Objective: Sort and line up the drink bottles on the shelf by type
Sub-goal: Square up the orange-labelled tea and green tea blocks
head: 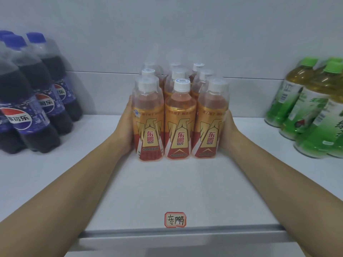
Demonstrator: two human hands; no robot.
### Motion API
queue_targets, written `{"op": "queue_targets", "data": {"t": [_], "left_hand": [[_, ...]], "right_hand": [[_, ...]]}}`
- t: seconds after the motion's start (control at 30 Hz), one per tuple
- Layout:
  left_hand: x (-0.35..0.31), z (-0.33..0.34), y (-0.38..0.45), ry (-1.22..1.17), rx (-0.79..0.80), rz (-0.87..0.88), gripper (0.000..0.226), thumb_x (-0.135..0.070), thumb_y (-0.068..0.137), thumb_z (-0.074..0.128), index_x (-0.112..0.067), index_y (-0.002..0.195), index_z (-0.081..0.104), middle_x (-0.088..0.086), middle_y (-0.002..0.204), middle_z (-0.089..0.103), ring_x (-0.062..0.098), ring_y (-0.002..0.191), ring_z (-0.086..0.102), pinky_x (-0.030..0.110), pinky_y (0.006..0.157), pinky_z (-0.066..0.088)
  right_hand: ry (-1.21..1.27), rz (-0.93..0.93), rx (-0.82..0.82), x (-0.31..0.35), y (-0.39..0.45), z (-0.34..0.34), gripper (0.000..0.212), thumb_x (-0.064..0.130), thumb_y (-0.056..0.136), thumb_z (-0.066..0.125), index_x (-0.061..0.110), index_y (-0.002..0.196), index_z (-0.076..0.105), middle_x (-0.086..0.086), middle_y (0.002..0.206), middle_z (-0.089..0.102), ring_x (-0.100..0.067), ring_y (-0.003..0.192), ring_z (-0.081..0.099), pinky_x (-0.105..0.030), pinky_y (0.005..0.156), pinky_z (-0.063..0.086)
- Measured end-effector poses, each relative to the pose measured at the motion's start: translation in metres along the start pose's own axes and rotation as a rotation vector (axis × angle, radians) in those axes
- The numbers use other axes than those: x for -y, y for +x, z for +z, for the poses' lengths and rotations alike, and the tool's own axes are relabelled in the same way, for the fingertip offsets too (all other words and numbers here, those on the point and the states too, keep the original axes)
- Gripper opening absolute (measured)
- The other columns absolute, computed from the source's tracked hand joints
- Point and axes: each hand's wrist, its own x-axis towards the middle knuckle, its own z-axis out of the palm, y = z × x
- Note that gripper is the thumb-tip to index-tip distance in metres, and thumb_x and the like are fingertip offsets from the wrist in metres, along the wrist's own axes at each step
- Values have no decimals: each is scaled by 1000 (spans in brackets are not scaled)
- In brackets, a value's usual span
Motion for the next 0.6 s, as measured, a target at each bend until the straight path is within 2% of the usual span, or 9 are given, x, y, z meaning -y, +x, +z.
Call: {"op": "queue_targets", "data": {"t": [0.1, 0.17, 0.37, 0.4, 0.43, 0.47, 0.5, 0.53, 0.6], "left_hand": [[-1, 2, -1, 19, -18, -3, 73, -48, 108, 25, -28, 66, 82, -2, 79, 78, 11, 74, 75, 26, 63, 58], [-1, 2, -1, 12, -38, -8, 71, -49, 108, 27, -28, 67, 82, -2, 80, 78, 11, 74, 75, 25, 62, 59], [-4, -1, -1, 51, -38, -25, 63, -52, 107, 28, -27, 90, 83, 4, 103, 78, 19, 96, 75, 32, 76, 60], [-4, -2, -2, 64, -30, -24, 61, -52, 107, 28, -26, 95, 82, 5, 107, 77, 20, 100, 74, 35, 80, 59], [-4, -4, -3, 81, -30, -17, 58, -53, 107, 28, -25, 103, 79, 6, 113, 75, 22, 106, 72, 38, 87, 57], [-5, -7, -5, 90, -40, -3, 57, -55, 106, 28, -24, 113, 76, 7, 121, 73, 24, 114, 69, 41, 95, 53], [-8, -10, -8, 98, -57, 8, 58, -60, 104, 28, -24, 124, 70, 6, 130, 69, 25, 122, 64, 45, 104, 47], [-11, -15, -11, 114, -61, 10, 63, -66, 100, 29, -25, 134, 62, 4, 138, 64, 25, 129, 59, 49, 111, 40], [-20, -25, -19, 201, -35, 22, 79, -78, 90, 29, -30, 150, 45, -2, 149, 54, 23, 140, 48, 53, 119, 28]], "right_hand": [[25, 4, 27, 1, -2, 0, 61, 35, 103, 36, 20, 48, 59, -1, 52, 54, -17, 52, 54, -25, 55, 48], [21, 21, 13, 1, -1, 1, 56, 37, 102, 39, 21, 52, 59, -2, 56, 55, -18, 58, 52, -27, 61, 46], [62, 23, 22, -1, 1, -1, 58, 35, 102, 37, 19, 52, 62, -2, 56, 57, -18, 57, 55, -26, 60, 49], [29, 0, -2, -1, 2, -1, 56, 40, 102, 38, 18, 61, 69, -4, 64, 63, -21, 64, 61, -28, 67, 52], [-2, -15, -28, 2, -1, -1, 53, 49, 100, 41, 16, 81, 77, -9, 82, 71, -25, 81, 68, -34, 81, 55], [-27, -29, -57, 4, 2, -6, 56, 62, 95, 45, 17, 109, 76, -11, 108, 72, -29, 105, 67, -44, 98, 50], [-73, -51, -107, 7, 5, -14, 68, 71, 90, 47, 20, 130, 66, -11, 128, 67, -31, 124, 60, -50, 108, 43], [-139, -98, -166, 13, 3, -23, 76, 76, 88, 45, 23, 141, 57, -9, 137, 62, -29, 132, 54, -52, 112, 38], [-225, -182, -215, 27, -14, -30, 74, 74, 93, 31, 26, 146, 49, -4, 140, 60, -23, 135, 51, -52, 115, 35]]}}
